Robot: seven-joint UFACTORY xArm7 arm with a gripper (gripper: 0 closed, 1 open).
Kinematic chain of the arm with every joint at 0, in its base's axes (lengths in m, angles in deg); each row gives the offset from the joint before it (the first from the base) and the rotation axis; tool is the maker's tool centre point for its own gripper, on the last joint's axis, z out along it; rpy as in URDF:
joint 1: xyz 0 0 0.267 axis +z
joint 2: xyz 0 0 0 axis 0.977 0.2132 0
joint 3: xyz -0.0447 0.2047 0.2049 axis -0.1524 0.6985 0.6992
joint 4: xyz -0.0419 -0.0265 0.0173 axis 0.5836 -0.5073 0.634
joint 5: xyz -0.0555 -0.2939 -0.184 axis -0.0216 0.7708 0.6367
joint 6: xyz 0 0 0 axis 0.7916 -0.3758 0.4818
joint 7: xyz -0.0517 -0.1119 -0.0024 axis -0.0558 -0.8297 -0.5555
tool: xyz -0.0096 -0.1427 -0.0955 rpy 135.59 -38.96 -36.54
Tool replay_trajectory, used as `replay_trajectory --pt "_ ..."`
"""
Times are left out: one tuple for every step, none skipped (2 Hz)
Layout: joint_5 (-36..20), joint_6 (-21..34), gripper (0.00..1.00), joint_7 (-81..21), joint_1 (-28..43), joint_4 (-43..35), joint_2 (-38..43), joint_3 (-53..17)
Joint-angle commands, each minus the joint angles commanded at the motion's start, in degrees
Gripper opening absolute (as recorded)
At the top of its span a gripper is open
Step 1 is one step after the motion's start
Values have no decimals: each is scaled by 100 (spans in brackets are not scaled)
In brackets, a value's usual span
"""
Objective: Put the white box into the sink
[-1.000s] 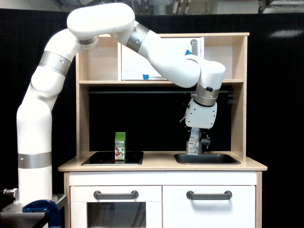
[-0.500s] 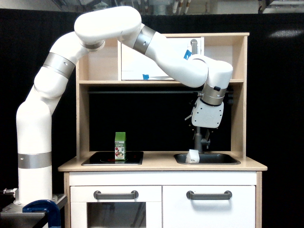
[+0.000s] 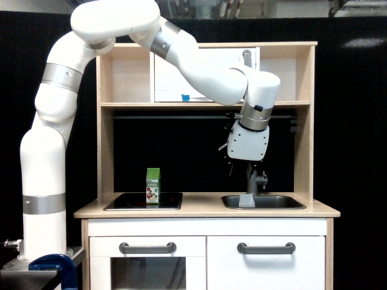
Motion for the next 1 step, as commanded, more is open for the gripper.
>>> replay_trajectory --pt "340 2 100 -485 -438 1172 -945 -108"
